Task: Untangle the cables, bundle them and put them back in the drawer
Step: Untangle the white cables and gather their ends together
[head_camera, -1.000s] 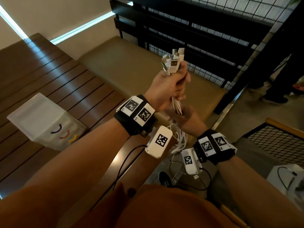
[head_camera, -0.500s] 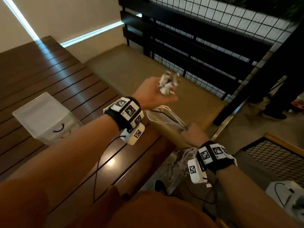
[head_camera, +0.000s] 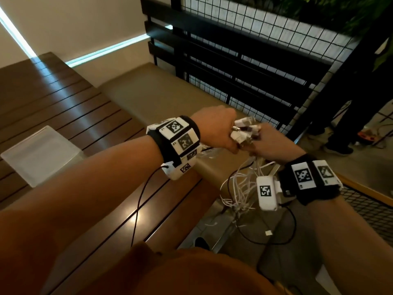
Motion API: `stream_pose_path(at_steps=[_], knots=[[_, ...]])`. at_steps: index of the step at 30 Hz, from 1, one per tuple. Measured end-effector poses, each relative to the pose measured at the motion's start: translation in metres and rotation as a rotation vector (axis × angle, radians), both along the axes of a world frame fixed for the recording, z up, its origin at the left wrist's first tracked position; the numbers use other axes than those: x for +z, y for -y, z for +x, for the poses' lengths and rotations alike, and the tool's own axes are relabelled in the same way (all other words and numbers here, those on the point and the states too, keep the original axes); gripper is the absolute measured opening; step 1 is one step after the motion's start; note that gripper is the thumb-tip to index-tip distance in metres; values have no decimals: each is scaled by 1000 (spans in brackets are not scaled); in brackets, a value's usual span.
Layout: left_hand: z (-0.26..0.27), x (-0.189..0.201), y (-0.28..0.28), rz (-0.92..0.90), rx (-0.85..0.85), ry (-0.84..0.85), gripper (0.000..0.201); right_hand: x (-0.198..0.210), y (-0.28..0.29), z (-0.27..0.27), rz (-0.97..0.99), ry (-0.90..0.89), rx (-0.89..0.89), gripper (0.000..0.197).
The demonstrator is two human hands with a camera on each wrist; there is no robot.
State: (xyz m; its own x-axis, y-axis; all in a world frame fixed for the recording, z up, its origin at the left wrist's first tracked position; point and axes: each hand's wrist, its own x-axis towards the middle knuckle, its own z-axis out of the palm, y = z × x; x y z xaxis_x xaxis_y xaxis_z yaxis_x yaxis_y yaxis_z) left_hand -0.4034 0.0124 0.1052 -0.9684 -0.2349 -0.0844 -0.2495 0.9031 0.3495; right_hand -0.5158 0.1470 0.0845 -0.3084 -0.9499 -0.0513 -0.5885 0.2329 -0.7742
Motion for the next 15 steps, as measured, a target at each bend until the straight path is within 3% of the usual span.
stream_pose_path(at_steps=[2, 4, 7, 11, 15], knots=[[-5, 12, 2, 183, -10, -115, 26, -10, -6, -9, -69, 145, -76, 10], [-5, 22, 7, 352, 28, -256, 17, -35, -13, -12, -76, 219, -173, 29], [-2, 31, 14, 462, 84, -377, 14, -78, -17, -7, -52, 317, -330, 34], [8, 51, 22, 748, 227, -612, 14, -158, -28, 8, 332, 298, -397, 35], [19, 64, 37, 741, 230, -600, 17, -220, -61, 22, 614, 269, -397, 40]])
